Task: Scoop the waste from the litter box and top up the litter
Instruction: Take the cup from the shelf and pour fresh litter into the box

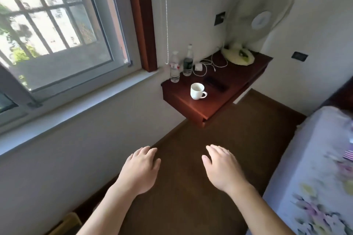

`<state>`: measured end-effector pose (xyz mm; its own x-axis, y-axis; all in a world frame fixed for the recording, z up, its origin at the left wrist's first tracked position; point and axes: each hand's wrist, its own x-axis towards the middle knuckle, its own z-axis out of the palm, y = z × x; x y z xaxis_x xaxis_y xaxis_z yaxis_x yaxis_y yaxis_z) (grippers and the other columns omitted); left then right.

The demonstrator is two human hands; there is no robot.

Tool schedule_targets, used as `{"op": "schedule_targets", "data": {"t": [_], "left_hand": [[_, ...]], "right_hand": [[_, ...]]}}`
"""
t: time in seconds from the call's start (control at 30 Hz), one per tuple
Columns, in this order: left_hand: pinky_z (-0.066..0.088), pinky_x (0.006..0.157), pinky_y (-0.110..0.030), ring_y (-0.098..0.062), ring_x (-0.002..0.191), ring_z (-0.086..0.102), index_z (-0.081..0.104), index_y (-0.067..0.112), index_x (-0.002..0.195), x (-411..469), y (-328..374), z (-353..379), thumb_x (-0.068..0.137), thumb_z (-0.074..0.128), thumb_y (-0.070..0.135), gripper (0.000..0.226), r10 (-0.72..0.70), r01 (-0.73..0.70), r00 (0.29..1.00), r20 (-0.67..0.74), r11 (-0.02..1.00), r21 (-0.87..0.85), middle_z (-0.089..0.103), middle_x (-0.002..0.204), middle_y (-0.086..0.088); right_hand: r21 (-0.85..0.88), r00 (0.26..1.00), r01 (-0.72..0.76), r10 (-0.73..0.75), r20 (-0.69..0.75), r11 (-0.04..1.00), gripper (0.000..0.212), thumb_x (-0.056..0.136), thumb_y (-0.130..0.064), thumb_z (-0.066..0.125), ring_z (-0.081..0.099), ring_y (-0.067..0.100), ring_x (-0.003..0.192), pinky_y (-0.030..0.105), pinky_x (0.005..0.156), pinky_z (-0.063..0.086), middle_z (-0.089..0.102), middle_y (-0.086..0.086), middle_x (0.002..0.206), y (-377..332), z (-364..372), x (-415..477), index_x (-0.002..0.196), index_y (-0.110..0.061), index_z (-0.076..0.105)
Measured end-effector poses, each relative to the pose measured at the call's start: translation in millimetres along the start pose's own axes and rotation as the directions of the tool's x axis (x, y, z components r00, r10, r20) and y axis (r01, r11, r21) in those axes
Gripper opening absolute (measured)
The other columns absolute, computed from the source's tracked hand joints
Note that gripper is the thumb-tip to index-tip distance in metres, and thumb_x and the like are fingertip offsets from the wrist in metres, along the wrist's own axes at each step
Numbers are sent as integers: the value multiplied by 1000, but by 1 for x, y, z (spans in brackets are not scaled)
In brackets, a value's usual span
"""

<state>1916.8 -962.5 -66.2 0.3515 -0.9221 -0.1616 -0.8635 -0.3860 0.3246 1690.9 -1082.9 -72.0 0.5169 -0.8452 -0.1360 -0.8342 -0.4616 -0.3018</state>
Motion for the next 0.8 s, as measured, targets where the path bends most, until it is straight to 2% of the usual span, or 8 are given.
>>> {"op": "schedule_targets", "data": {"t": [0.3,0.5,0.6,0.67,0.73,0.8], "left_hand": [[31,112,-32,-16,140,32,38,29,144,169,4,-5,99,32,44,48,-10,12,1000,25,997,-76,40,149,10],[38,107,-35,-21,134,39,35,28,144,315,13,-7,97,40,43,49,81,-74,991,102,995,-70,44,145,5],[42,101,-30,-17,129,46,36,30,144,383,24,-5,92,53,44,57,123,-96,979,164,982,-161,47,142,7],[45,101,-27,-12,122,54,42,33,141,424,29,4,83,68,43,65,89,-2,966,242,940,-340,52,138,10],[50,97,-30,-5,110,60,48,38,135,459,31,19,72,79,40,70,58,119,948,314,848,-516,57,132,10],[53,91,-28,-2,107,58,47,36,136,490,32,38,69,84,34,77,76,133,941,331,814,-565,57,128,13]], "right_hand": [[1,998,-43,43,44,999,51,102,-41,39,39,15,140,30,116,30,46,-2,151,39,-36,167,147,-18,44],[42,984,-177,178,-5,983,52,101,-42,43,43,18,137,31,113,33,49,-1,149,63,-34,273,146,-17,45],[188,962,-262,272,-29,947,51,99,-41,50,48,18,134,32,110,37,52,0,145,78,-33,317,144,-17,48],[362,944,-297,328,-26,884,50,97,-41,54,52,14,129,31,108,41,57,-1,141,86,-26,343,142,-19,51],[525,930,-309,367,-6,793,48,95,-39,59,57,8,120,30,103,47,61,-4,136,95,-11,369,139,-21,54],[599,930,-299,366,11,742,48,94,-38,61,58,3,114,31,99,50,61,-8,134,104,7,392,138,-21,54]]}}
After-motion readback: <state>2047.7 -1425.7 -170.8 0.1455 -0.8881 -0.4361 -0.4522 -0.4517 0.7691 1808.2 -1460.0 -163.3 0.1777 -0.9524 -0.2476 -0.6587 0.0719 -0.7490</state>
